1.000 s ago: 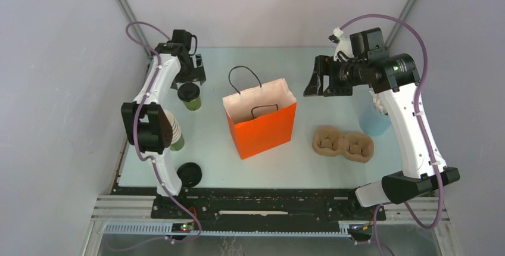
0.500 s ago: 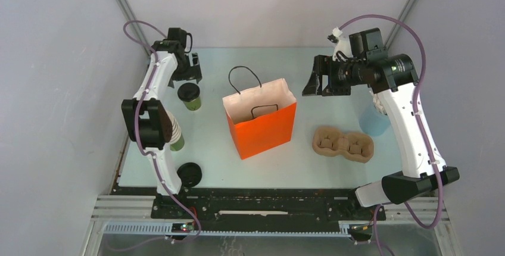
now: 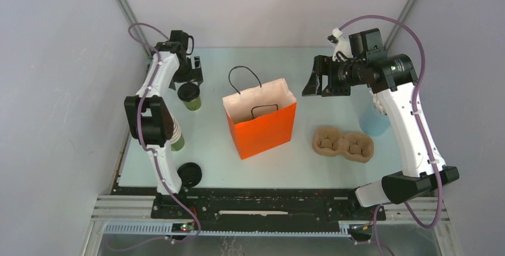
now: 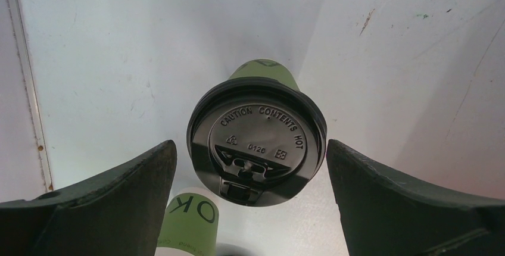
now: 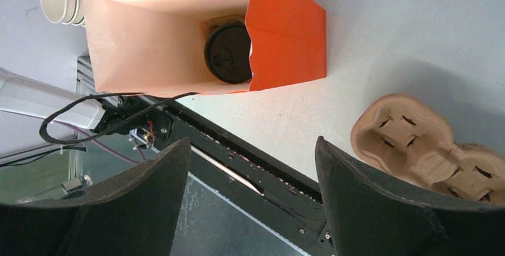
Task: Pack the takeout coffee
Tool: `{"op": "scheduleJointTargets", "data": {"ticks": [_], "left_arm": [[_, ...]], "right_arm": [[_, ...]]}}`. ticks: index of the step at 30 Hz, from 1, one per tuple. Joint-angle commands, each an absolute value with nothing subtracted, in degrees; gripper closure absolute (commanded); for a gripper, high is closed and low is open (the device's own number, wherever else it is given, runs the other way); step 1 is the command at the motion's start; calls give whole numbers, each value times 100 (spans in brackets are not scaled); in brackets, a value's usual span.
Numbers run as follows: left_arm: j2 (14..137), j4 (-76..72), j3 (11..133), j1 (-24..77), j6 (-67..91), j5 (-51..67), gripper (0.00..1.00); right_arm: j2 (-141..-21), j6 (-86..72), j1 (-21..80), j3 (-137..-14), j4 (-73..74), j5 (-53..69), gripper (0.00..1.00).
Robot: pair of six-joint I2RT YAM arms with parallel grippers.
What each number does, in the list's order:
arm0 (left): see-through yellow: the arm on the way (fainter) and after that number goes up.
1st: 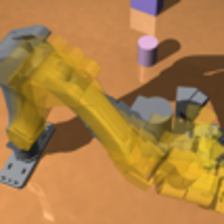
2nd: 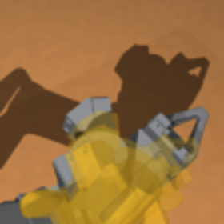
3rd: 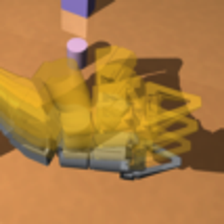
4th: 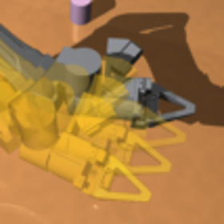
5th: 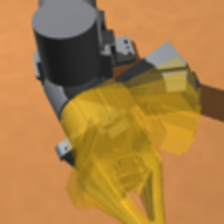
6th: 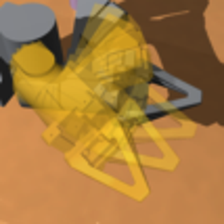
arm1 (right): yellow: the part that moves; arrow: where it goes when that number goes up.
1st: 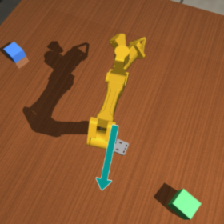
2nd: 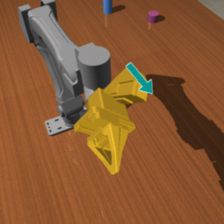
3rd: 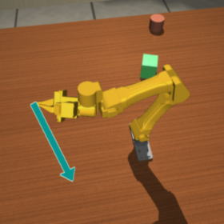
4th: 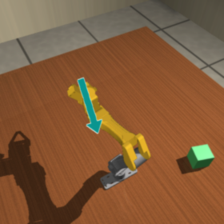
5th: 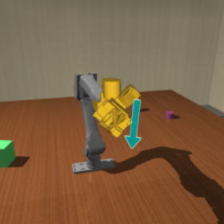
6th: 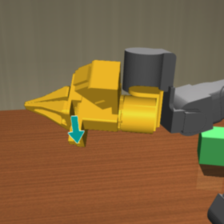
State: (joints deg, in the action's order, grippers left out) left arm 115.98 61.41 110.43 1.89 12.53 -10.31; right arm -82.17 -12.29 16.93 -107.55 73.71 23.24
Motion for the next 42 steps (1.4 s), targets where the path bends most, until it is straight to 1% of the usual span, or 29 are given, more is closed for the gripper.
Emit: {"op": "scheduleJointTargets", "data": {"ticks": [1, 6, 13, 22, 25, 27, 42], "left_arm": [[11624, 6090, 10954, 141, 1123, -999, 0], [11645, 6064, 10886, 141, 1134, -1010, 1], [11576, 6010, 10738, 141, 1112, -1015, 0], [11546, 5941, 10664, 141, 1127, -980, 9], [11491, 5944, 10713, 141, 1125, -998, 2], [11437, 5963, 10764, 141, 1126, -988, 0], [11201, 5958, 10720, 105, 1222, -801, 0]], "right_arm": [[-8027, -1282, 1647, -10747, 7192, 2391, 15], [-8000, -1305, 1635, -10699, 7153, 2416, 15], [-7972, -1334, 1626, -10607, 7098, 2465, 15], [-7980, -1362, 1617, -10601, 7054, 2496, 15], [-7986, -1370, 1624, -10608, 7052, 2504, 15], [-7994, -1369, 1623, -10604, 7057, 2513, 15], [-8007, -1389, 1619, -10550, 7022, 2583, 15]]}}
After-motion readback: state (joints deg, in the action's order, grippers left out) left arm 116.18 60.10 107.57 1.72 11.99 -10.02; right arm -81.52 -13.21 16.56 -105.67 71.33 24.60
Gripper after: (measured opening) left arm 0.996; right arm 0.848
